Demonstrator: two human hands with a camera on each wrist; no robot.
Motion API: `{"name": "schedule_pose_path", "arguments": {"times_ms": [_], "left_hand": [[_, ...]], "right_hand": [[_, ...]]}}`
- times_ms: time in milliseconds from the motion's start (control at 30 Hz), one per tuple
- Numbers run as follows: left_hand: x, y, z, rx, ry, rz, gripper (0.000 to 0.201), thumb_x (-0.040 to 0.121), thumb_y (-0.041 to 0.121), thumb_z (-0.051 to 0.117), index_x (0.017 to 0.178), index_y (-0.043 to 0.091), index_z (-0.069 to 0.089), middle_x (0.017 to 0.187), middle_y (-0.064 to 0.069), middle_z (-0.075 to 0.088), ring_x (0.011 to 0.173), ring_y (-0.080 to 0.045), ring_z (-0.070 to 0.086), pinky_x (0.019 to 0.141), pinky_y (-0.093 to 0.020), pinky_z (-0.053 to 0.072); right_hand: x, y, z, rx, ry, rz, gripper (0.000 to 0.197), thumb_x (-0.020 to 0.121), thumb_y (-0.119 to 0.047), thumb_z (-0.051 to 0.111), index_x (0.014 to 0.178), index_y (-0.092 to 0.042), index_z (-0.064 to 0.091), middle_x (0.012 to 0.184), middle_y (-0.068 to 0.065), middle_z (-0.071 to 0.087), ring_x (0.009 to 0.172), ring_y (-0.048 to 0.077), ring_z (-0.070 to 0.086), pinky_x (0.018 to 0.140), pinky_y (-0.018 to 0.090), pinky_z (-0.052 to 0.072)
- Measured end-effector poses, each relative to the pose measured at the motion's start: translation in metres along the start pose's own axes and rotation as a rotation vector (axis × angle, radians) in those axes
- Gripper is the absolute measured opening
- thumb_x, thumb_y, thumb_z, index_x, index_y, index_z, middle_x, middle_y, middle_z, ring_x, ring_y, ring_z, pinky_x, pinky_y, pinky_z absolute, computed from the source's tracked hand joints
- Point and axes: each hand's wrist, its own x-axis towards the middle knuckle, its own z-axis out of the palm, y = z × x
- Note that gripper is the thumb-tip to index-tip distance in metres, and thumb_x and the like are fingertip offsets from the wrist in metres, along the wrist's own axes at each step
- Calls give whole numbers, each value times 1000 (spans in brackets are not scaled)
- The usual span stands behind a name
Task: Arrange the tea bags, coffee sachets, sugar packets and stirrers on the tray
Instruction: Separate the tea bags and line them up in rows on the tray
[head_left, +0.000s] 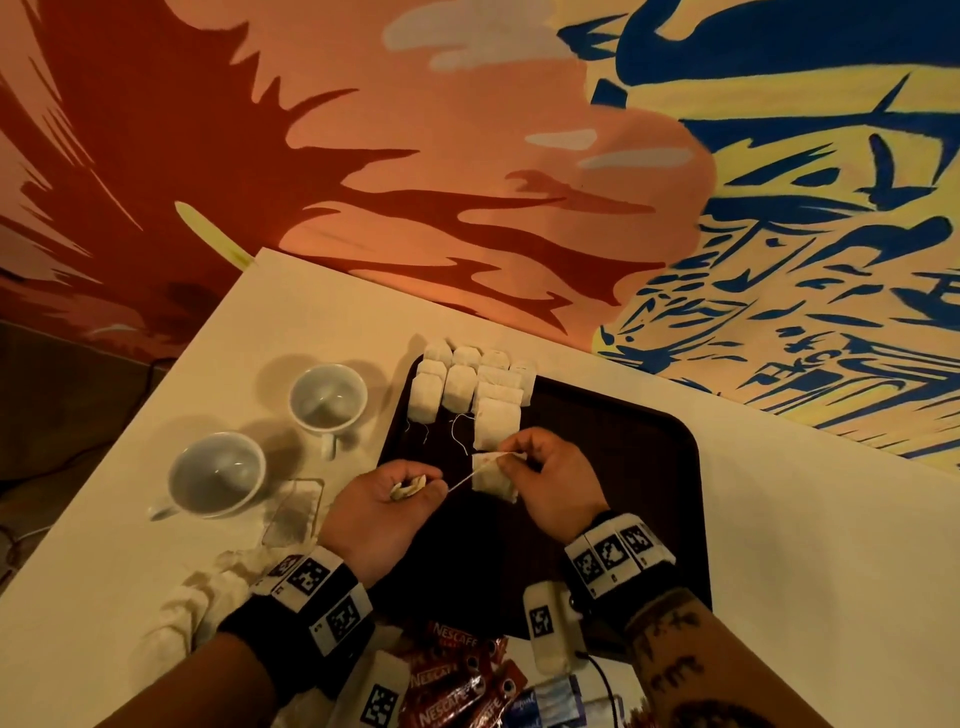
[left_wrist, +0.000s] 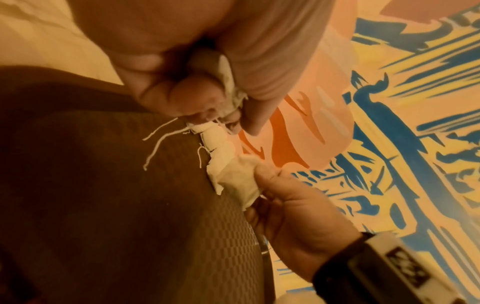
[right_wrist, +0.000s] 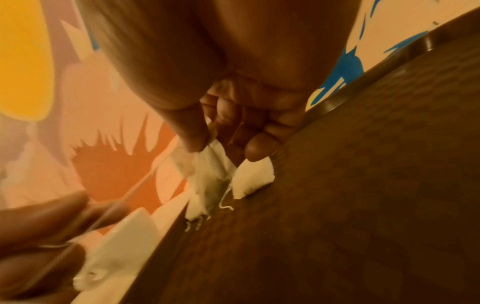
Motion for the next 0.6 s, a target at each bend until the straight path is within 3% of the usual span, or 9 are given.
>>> {"name": "schedule_pose_path", "arguments": {"times_ms": [133, 200, 267, 367, 467, 533, 600], "left_hand": [[1, -2, -3, -285, 96, -68, 8, 89, 29, 71, 87, 35, 75, 73, 2, 71, 51, -11, 54, 54, -26, 43], [3, 0, -7, -364, 113, -106, 9, 90, 28, 69, 85, 32, 75, 77, -4, 70, 51, -12, 52, 53, -25, 42], [6, 1, -11, -396, 111, -129, 11, 89, 29, 70, 80, 31, 74, 73, -3, 67, 53, -13, 54, 55, -27, 44], [8, 4, -14, -437, 96, -149, 8, 89, 27, 70, 82, 26, 73, 63, -1, 63, 45, -9, 52, 46, -23, 42], [8, 4, -13, -449, 77, -147, 7, 90, 25, 70, 85, 20, 71, 61, 1, 65, 44, -7, 54, 44, -21, 42], [9, 3, -12, -470, 72, -150, 11, 88, 27, 71, 79, 20, 69, 68, -3, 68, 53, -14, 59, 53, -27, 47], [8, 4, -10, -492, 69, -164, 17, 89, 27, 71, 76, 17, 65, 62, -6, 65, 50, -18, 58, 52, -28, 47]], "right_hand": [[23, 16, 12, -19, -124, 84, 13, 90, -23, 70, 82, -32, 66, 87, -4, 74, 83, 13, 69, 78, 36, 57], [29, 20, 16, -38, -128, 100, 11, 89, -26, 71, 81, -31, 67, 87, -3, 74, 84, 14, 71, 83, 40, 58], [35, 20, 15, -62, -91, 104, 7, 90, -27, 70, 84, -29, 67, 88, -4, 73, 82, 13, 69, 79, 35, 58], [43, 20, 11, -123, -55, 98, 3, 90, -30, 69, 91, -29, 67, 93, -7, 71, 85, 9, 65, 74, 22, 51], [51, 21, 9, -161, -5, 127, 5, 88, -34, 71, 88, -31, 67, 95, -8, 71, 90, 10, 65, 81, 25, 51], [56, 20, 8, -196, 28, 151, 6, 88, -34, 71, 85, -32, 66, 94, -8, 71, 90, 11, 64, 81, 25, 49], [60, 18, 5, -215, 47, 161, 6, 88, -33, 70, 84, -32, 65, 93, -8, 70, 89, 11, 64, 80, 24, 47]]}}
